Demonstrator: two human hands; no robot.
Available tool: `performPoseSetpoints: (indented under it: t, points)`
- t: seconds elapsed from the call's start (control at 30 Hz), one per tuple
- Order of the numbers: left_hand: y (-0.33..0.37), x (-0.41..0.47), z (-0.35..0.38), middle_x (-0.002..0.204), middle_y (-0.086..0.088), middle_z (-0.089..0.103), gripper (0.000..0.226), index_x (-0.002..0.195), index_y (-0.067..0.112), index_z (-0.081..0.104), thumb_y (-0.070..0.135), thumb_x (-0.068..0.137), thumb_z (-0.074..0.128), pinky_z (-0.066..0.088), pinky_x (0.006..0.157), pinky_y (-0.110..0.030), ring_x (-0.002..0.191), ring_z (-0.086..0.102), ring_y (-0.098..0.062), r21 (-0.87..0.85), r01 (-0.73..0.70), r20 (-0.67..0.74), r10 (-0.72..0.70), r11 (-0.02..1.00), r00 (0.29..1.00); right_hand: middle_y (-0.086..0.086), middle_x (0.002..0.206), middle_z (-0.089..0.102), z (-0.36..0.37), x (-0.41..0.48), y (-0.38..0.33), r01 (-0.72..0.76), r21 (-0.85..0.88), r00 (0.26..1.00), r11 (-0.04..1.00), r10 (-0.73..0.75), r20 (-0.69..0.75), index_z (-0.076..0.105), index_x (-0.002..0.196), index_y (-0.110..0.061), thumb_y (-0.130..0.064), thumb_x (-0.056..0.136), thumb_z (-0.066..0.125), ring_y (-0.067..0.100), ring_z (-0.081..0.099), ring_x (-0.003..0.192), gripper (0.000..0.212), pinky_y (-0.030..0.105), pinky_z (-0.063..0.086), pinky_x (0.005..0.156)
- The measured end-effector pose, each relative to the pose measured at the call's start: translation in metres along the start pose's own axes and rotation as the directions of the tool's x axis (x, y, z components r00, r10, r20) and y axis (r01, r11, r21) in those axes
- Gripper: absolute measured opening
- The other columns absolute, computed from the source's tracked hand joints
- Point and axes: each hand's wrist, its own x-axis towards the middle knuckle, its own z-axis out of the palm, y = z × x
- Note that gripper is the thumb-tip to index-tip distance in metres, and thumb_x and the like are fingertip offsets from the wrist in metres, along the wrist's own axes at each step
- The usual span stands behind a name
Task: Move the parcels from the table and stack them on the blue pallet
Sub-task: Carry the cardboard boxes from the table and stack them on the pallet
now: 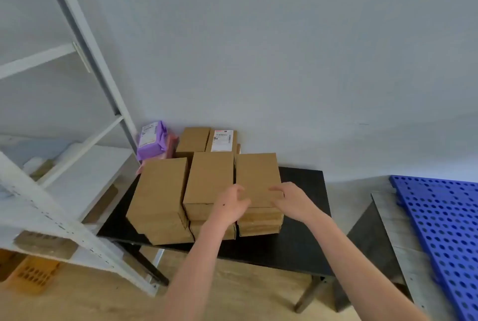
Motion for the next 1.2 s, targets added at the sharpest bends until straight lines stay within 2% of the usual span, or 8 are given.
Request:
performPoseSetpoints:
  t: [0.17, 0.33, 0.53, 0.67, 0.77, 0.97, 1.07, 1.2]
  points:
    - [-0.013, 0.004, 0.003, 0.14, 0.002, 0.047, 0.053, 0.14, 0.023, 0.039, 0.029, 0.089, 0.057, 0.041, 0.096, -0.028, 0.123, 0.048, -0.015, 0.078, 0.024, 0.028, -0.027, 0.997, 0.999, 0.004, 0.152, 0.033, 0.02, 0.004, 0.005, -0.061, 0.056, 0.997, 0.997, 0.063, -0.042, 0.029, 0.148, -0.022, -0.022, 0.091, 0.062, 0.021, 0.035, 0.138, 0.066, 0.034, 0.033, 0.11]
    - [-0.019, 0.006, 0.004, 0.141, 0.001, 0.047, 0.052, 0.14, 0.021, 0.039, 0.028, 0.091, 0.055, 0.041, 0.096, -0.028, 0.124, 0.048, -0.016, 0.093, 0.017, -0.004, -0.016, 0.995, 1.0, 0.003, 0.151, 0.034, 0.023, 0.014, 0.012, -0.061, 0.122, 0.991, 0.991, 0.075, -0.113, 0.017, 0.152, -0.023, -0.019, 0.092, 0.062, 0.021, 0.037, 0.136, 0.076, 0.037, 0.034, 0.11]
    - [-0.004, 0.012, 0.008, 0.111, 0.0, 0.059, 0.056, 0.141, 0.014, 0.032, 0.034, 0.093, 0.052, 0.054, 0.078, -0.027, 0.088, 0.06, -0.012, 0.32, 0.07, -0.009, -0.071, 0.945, 0.997, 0.004, 0.149, 0.039, 0.026, 0.027, 0.027, -0.196, 0.349, 0.972, 0.916, 0.229, -0.057, 0.018, 0.152, -0.017, -0.016, 0.089, 0.065, 0.024, 0.041, 0.135, 0.078, 0.047, 0.037, 0.109]
    - [0.008, 0.017, 0.014, 0.105, -0.003, 0.06, 0.05, 0.135, 0.009, 0.035, 0.038, 0.096, 0.044, 0.053, 0.07, -0.028, 0.085, 0.061, -0.016, 0.439, 0.15, -0.034, -0.15, 0.886, 0.988, 0.003, 0.13, 0.054, 0.027, 0.034, 0.038, -0.27, 0.482, 0.954, 0.833, 0.301, 0.014, 0.034, 0.146, -0.013, -0.019, 0.09, 0.064, 0.021, 0.053, 0.119, 0.064, 0.043, 0.046, 0.102]
    - [0.011, 0.02, 0.019, 0.092, 0.0, 0.06, 0.037, 0.122, 0.01, 0.046, 0.038, 0.098, 0.04, 0.049, 0.064, -0.025, 0.077, 0.059, -0.013, 0.458, 0.183, -0.055, -0.178, 0.87, 0.983, -0.004, 0.111, 0.06, 0.029, 0.037, 0.043, -0.256, 0.534, 0.961, 0.806, 0.272, 0.051, 0.05, 0.134, -0.013, -0.019, 0.09, 0.064, 0.015, 0.059, 0.105, 0.047, 0.041, 0.051, 0.096]
    - [0.006, 0.022, 0.02, 0.083, 0.001, 0.055, 0.031, 0.116, 0.009, 0.05, 0.033, 0.098, 0.043, 0.048, 0.064, -0.024, 0.07, 0.055, -0.011, 0.367, 0.155, -0.036, -0.153, 0.917, 0.988, -0.004, 0.116, 0.057, 0.024, 0.038, 0.048, -0.239, 0.527, 0.965, 0.816, 0.261, 0.035, 0.049, 0.133, -0.017, -0.02, 0.088, 0.066, 0.017, 0.055, 0.109, 0.048, 0.039, 0.049, 0.096]
    - [0.0, 0.015, 0.026, 0.096, -0.001, 0.059, 0.034, 0.123, 0.011, 0.049, 0.033, 0.097, 0.047, 0.05, 0.075, -0.024, 0.082, 0.059, -0.013, 0.263, 0.133, -0.037, -0.128, 0.956, 0.991, -0.004, 0.118, 0.057, 0.018, 0.032, 0.054, -0.225, 0.517, 0.966, 0.826, 0.258, 0.009, 0.049, 0.132, -0.02, -0.019, 0.088, 0.067, 0.017, 0.055, 0.111, 0.048, 0.037, 0.048, 0.094]
    - [-0.005, 0.004, 0.037, 0.136, -0.003, 0.05, 0.06, 0.146, 0.013, 0.028, 0.033, 0.095, 0.05, 0.042, 0.1, -0.029, 0.121, 0.05, -0.018, 0.087, 0.086, -0.086, -0.078, 0.993, 0.993, -0.01, 0.112, 0.058, 0.007, 0.02, 0.058, -0.178, 0.555, 0.974, 0.812, 0.227, -0.021, 0.049, 0.134, -0.019, -0.015, 0.088, 0.066, 0.012, 0.054, 0.108, 0.049, 0.033, 0.046, 0.092]
